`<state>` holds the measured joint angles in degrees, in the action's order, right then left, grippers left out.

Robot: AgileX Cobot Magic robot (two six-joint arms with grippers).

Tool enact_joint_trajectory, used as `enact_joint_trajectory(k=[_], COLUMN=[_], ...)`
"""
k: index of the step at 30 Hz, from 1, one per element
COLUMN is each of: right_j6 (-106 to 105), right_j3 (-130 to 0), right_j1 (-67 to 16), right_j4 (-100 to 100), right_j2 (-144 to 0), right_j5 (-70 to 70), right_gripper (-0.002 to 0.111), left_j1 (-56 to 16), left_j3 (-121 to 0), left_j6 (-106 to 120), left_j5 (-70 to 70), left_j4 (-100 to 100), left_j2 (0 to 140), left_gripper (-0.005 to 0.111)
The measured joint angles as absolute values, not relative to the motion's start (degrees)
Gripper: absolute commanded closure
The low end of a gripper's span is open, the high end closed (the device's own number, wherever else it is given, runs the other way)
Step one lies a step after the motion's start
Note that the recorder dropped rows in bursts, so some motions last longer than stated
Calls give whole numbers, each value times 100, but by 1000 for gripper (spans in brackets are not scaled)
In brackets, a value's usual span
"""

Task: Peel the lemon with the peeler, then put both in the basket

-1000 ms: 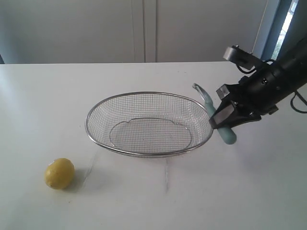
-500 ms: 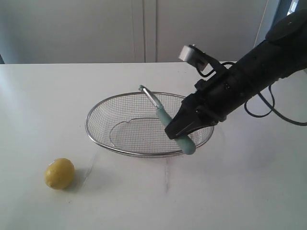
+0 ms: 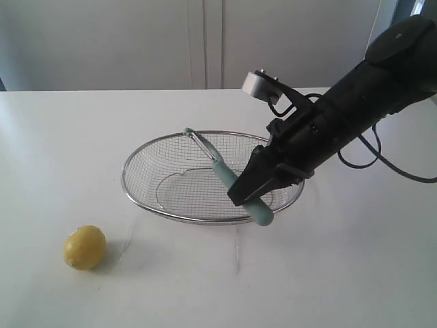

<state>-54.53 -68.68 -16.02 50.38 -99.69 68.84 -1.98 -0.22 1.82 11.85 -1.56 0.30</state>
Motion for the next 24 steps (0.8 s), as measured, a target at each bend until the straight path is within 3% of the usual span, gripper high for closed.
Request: enact_joint_trajectory(k=[8, 24], right_j6=[-5454, -5454], right_j3=[-6868, -6868], right_j1=[-1602, -1602], right_j4=[5023, 5023], right_j2=[-9969, -9969], right_j5=[6002, 5764], right_gripper=[108, 108], left_j1=[-198, -198], left_j3=[-22, -22], left_j6=[182, 182], left_j5=[1185, 1185], left_j4=[-156, -156], left_j2=[30, 30], left_gripper=[107, 107])
